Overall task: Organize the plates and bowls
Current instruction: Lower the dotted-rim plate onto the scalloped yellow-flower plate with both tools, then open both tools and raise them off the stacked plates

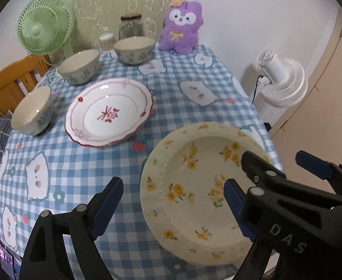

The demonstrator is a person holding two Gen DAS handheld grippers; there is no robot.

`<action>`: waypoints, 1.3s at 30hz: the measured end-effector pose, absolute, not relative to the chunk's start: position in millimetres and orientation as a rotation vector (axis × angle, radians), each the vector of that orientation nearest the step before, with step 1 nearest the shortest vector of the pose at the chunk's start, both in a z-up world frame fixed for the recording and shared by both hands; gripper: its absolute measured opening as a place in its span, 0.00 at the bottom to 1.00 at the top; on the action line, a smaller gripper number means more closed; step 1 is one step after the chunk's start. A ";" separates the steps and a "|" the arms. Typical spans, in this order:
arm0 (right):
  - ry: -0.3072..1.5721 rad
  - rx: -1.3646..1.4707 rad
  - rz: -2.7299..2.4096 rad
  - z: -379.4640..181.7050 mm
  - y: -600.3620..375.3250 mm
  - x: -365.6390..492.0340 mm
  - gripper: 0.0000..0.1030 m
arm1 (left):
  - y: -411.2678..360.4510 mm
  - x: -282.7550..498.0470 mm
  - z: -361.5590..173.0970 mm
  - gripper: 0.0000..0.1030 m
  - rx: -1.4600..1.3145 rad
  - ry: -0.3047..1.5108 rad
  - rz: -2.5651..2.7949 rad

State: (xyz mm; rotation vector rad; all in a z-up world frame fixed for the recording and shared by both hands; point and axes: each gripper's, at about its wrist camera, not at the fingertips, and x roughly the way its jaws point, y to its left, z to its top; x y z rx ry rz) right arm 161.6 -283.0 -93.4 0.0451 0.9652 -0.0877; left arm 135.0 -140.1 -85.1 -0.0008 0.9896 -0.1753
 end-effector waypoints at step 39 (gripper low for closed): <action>0.828 -0.058 0.063 17.4 -232.8 181.6 0.85 | -102.0 143.0 15.4 0.86 -0.066 0.852 0.025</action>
